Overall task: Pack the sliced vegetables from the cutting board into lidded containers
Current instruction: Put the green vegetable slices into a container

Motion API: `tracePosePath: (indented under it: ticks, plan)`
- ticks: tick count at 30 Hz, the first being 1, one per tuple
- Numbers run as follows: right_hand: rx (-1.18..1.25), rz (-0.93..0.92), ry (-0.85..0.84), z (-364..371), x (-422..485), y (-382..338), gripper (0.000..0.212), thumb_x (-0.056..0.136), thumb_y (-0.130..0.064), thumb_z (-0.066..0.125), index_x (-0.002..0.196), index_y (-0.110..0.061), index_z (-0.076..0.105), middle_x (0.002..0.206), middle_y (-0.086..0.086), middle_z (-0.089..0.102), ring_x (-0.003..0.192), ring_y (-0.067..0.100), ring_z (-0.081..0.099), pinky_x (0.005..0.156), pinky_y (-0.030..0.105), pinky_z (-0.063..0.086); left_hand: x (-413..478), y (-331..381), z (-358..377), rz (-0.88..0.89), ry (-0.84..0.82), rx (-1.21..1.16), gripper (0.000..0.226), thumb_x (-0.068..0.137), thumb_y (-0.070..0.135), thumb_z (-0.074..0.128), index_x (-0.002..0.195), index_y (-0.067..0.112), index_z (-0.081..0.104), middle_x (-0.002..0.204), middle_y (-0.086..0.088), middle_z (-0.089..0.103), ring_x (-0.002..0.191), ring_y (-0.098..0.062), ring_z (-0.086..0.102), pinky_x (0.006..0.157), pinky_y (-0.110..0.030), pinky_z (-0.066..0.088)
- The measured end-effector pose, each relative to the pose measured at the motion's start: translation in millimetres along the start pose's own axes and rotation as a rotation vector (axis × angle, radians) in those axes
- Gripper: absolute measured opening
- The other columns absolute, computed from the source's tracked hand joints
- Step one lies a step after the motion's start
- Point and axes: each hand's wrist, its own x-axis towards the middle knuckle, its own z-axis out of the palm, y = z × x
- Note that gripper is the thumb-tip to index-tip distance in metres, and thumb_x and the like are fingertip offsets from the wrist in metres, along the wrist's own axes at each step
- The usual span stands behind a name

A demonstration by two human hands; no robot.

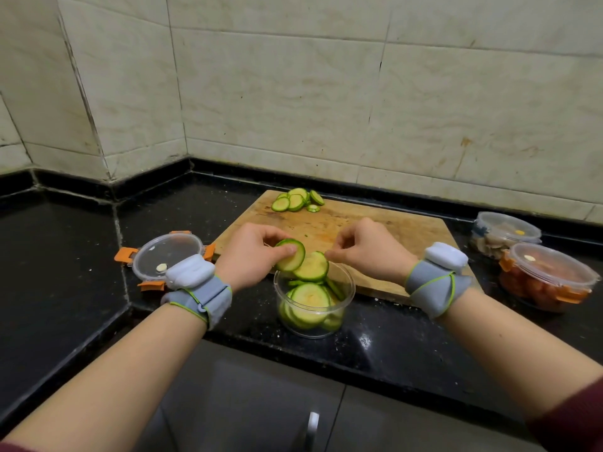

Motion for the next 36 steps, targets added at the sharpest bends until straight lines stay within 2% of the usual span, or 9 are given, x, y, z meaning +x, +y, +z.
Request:
tracePosePath:
  ticks: [2,5,9,13,16,22,27,32,36]
  plan:
    - [-0.07,0.036,0.023,5.0,2.6,-0.6,0.021,0.079,-0.037,0.071,0.083,-0.016,0.07,0.073,-0.004,0.06,0.073,0.014,0.055,0.066,0.024,0.04,-0.8,-6.7,4.6,-0.032,0.048,-0.008,0.009,0.082,0.022,0.072,0.091,0.02,0.071,0.088,-0.011,0.071,0.076,-0.018,0.061,0.084,-0.045,0.055]
    - [-0.065,0.077,-0.082,17.5,1.2,-3.6,0.036,0.081,-0.04,0.07,0.106,-0.014,0.071,0.086,-0.003,0.059,0.08,0.013,0.054,0.07,0.022,0.039,-5.0,-15.6,11.7,-0.072,0.099,-0.007,0.014,0.081,0.024,0.073,0.094,0.018,0.071,0.084,-0.005,0.069,0.08,-0.018,0.061,0.082,-0.035,0.051]
    - [0.215,0.122,0.025,18.1,4.4,-3.6,0.013,0.074,-0.018,0.079,0.082,-0.013,0.069,0.064,-0.005,0.053,0.06,0.008,0.047,0.057,0.023,0.039,-6.8,-16.9,10.7,-0.086,0.153,-0.086,0.016,0.078,0.023,0.076,0.092,0.017,0.07,0.077,0.002,0.066,0.075,-0.013,0.062,0.077,-0.029,0.051]
    - [0.347,0.077,0.123,4.6,10.2,-0.1,0.012,0.07,-0.006,0.078,0.075,-0.009,0.068,0.066,0.003,0.06,0.06,0.012,0.05,0.062,0.024,0.042,-10.4,-8.3,6.3,0.051,0.199,0.007,0.012,0.078,0.022,0.076,0.088,0.022,0.07,0.068,0.012,0.059,0.062,-0.002,0.052,0.058,-0.008,0.04]
    - [0.166,-0.033,0.115,2.0,7.2,0.9,0.012,0.072,-0.008,0.078,0.074,-0.014,0.067,0.064,-0.004,0.06,0.059,0.007,0.051,0.059,0.019,0.043,-16.8,-2.2,8.8,0.145,0.11,0.25,0.008,0.078,0.023,0.073,0.086,0.024,0.072,0.07,0.009,0.063,0.062,-0.004,0.052,0.061,-0.017,0.045]
    - [-0.019,-0.103,0.047,14.9,3.1,-2.4,0.011,0.074,-0.012,0.075,0.084,-0.016,0.073,0.074,-0.003,0.067,0.072,0.01,0.06,0.067,0.018,0.043,-24.5,3.6,15.8,0.181,-0.001,0.574,0.009,0.08,0.034,0.063,0.085,0.028,0.067,0.075,0.01,0.063,0.09,-0.014,0.049,0.074,-0.035,0.051]
    - [-0.096,-0.143,-0.056,14.5,-1.0,-8.7,0.017,0.082,-0.016,0.067,0.096,-0.018,0.077,0.086,-0.004,0.072,0.08,0.007,0.062,0.071,0.017,0.043,-27.6,-0.9,10.4,0.146,-0.014,0.503,0.023,0.077,0.051,0.062,0.078,0.029,0.07,0.089,0.008,0.057,0.099,-0.013,0.04,0.081,-0.034,0.043]
    - [-0.189,-0.179,-0.145,10.1,-3.8,-14.2,0.017,0.085,-0.021,0.067,0.099,-0.022,0.077,0.066,-0.018,0.057,0.063,-0.001,0.05,0.051,0.004,0.033,-25.3,-10.3,11.5,0.102,-0.039,0.476,0.007,0.079,0.034,0.065,0.082,0.03,0.071,0.102,0.001,0.057,0.107,-0.021,0.04,0.09,-0.032,0.037]
    - [-0.207,-0.194,-0.221,6.0,-5.5,-15.3,0.019,0.087,-0.023,0.063,0.101,-0.022,0.076,0.062,-0.023,0.049,0.059,-0.004,0.047,0.049,0.002,0.034,-24.1,-15.5,9.6,0.099,-0.025,0.405,0.019,0.077,0.047,0.067,0.077,0.029,0.073,0.1,0.006,0.058,0.106,-0.017,0.042,0.087,-0.029,0.036]
